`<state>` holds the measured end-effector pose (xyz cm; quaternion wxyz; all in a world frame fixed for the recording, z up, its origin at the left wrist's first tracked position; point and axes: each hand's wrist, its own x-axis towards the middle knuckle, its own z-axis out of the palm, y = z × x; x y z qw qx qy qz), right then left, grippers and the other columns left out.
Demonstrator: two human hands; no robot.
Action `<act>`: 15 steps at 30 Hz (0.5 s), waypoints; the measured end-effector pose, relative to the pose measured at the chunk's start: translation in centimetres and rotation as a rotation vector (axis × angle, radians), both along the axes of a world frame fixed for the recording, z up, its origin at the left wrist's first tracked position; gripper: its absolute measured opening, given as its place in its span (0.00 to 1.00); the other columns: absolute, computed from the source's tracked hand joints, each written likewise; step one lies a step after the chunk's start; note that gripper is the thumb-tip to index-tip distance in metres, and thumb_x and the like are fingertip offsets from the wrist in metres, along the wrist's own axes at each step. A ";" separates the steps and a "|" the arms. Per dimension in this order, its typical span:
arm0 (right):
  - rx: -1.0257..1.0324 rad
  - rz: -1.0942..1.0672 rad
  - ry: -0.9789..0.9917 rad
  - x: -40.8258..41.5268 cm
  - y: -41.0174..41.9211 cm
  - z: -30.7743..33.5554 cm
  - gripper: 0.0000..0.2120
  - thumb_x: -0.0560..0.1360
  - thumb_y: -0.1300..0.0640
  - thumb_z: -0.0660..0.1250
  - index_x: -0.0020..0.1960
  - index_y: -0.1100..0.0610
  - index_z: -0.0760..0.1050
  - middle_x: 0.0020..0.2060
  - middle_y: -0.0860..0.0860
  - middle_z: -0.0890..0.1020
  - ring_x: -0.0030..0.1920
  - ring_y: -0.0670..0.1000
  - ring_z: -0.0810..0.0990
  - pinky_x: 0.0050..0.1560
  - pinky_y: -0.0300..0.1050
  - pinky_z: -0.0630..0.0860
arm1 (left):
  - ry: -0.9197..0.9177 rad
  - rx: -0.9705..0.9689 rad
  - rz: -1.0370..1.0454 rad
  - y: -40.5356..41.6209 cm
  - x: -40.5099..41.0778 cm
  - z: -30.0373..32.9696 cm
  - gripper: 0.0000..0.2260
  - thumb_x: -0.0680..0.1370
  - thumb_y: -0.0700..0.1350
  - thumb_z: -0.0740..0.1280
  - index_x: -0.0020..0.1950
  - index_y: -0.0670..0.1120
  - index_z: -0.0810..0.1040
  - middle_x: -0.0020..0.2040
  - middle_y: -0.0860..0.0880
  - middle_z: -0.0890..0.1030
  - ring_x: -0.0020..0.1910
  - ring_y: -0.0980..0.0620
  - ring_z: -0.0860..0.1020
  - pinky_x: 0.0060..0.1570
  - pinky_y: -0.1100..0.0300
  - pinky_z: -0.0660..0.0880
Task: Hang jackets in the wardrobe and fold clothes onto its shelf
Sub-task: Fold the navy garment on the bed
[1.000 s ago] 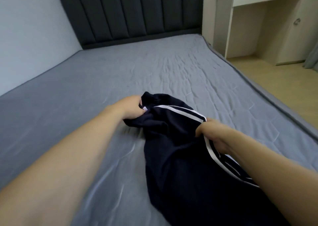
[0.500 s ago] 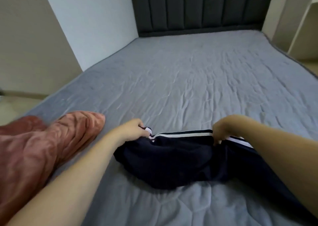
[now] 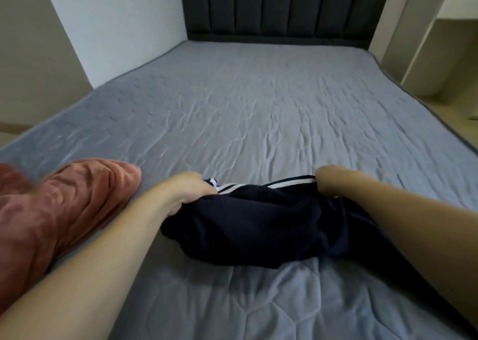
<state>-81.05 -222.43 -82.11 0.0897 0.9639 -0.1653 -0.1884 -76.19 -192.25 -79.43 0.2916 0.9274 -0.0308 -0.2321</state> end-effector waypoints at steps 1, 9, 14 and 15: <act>0.011 0.009 -0.069 1.4 0.2 0.7 0.12 0.74 0.64 0.62 0.56 0.62 0.76 0.57 0.59 0.79 0.57 0.58 0.79 0.48 0.45 0.73 | -0.204 0.021 0.015 0.2 1.5 1.1 0.10 0.71 0.49 0.71 0.46 0.44 0.77 0.49 0.41 0.81 0.45 0.43 0.79 0.34 0.59 0.67; 0.075 -0.001 -0.305 9.7 2.8 -0.8 0.17 0.76 0.61 0.57 0.64 0.58 0.64 0.64 0.57 0.73 0.64 0.61 0.72 0.59 0.54 0.70 | -0.185 0.207 0.262 2.5 11.2 -3.4 0.50 0.64 0.69 0.72 0.76 0.44 0.57 0.73 0.40 0.63 0.70 0.39 0.68 0.68 0.47 0.66; 0.165 0.026 -0.335 9.8 -0.9 -4.6 0.18 0.81 0.43 0.54 0.56 0.58 0.68 0.58 0.62 0.78 0.59 0.62 0.77 0.54 0.53 0.72 | -0.343 0.148 0.261 1.8 14.3 -6.3 0.34 0.65 0.61 0.72 0.64 0.42 0.71 0.62 0.40 0.78 0.59 0.40 0.77 0.57 0.50 0.75; 0.102 0.097 -0.411 10.0 -1.7 -4.3 0.19 0.80 0.39 0.52 0.51 0.56 0.67 0.55 0.60 0.80 0.56 0.62 0.79 0.47 0.53 0.71 | -0.444 0.185 0.251 1.6 15.2 -5.6 0.29 0.66 0.56 0.72 0.60 0.42 0.69 0.59 0.39 0.79 0.57 0.39 0.78 0.53 0.50 0.76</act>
